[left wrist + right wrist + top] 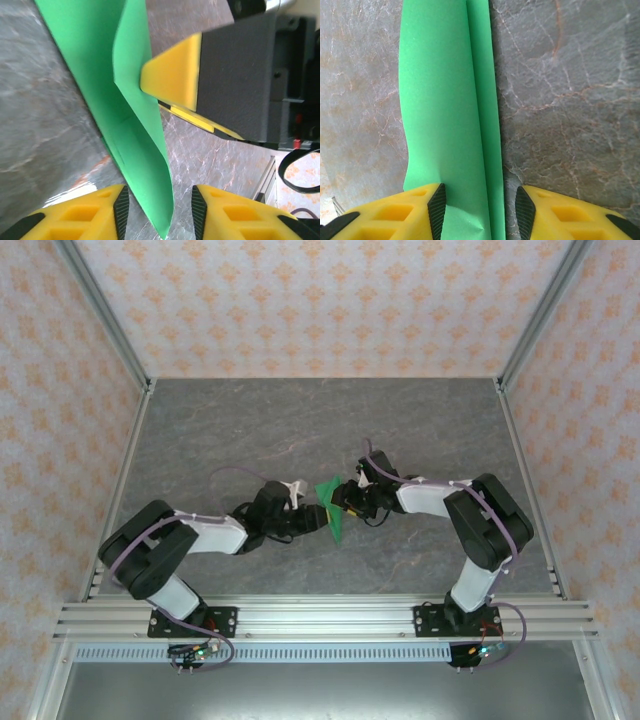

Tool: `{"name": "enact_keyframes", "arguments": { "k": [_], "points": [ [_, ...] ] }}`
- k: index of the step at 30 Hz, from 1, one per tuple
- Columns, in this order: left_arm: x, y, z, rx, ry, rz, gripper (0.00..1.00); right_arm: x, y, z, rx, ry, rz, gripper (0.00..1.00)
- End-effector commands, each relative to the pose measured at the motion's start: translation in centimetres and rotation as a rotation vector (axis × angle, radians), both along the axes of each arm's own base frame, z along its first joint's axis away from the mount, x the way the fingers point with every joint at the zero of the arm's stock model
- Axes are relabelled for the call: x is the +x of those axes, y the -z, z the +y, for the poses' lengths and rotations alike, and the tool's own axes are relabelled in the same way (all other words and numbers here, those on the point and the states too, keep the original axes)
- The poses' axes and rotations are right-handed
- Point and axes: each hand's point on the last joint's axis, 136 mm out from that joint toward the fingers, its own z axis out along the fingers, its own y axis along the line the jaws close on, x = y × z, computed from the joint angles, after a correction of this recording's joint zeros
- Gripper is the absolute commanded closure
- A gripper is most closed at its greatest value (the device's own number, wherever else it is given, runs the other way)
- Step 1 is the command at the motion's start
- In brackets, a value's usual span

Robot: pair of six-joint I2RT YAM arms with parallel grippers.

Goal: Fold a paper plane with a square sheet of paper (fold left side to right side)
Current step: Fold the wing for the fifth time at the center of the table.

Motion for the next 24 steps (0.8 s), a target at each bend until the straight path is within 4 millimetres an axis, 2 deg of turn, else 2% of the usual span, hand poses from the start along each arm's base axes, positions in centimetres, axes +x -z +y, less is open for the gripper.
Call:
{"name": "enact_keyframes", "arguments": {
  "k": [1,4,9,16,24],
  "points": [
    [0.2,0.2,1.9,0.045,-0.026,0.011,0.57,-2.0,4.3,-1.0,-0.125,-0.024,0.061,0.54],
    [0.9,-0.3,1.9,0.021,-0.031,0.016,0.56,-2.0,4.3,-1.0,-0.124,-0.025,0.060,0.54],
    [2.3,-0.8,0.9,-0.005,-0.025,0.013,0.57,-2.1,4.3,-0.9,-0.125,-0.028,0.060,0.54],
    [4.4,-0.7,0.4,-0.058,-0.048,0.026,0.59,-2.1,4.1,-0.8,-0.124,-0.032,0.057,0.54],
    [5.5,-0.4,-0.3,-0.099,-0.044,0.036,0.64,-2.2,4.1,-0.7,-0.125,-0.033,0.057,0.54]
  ]
}}
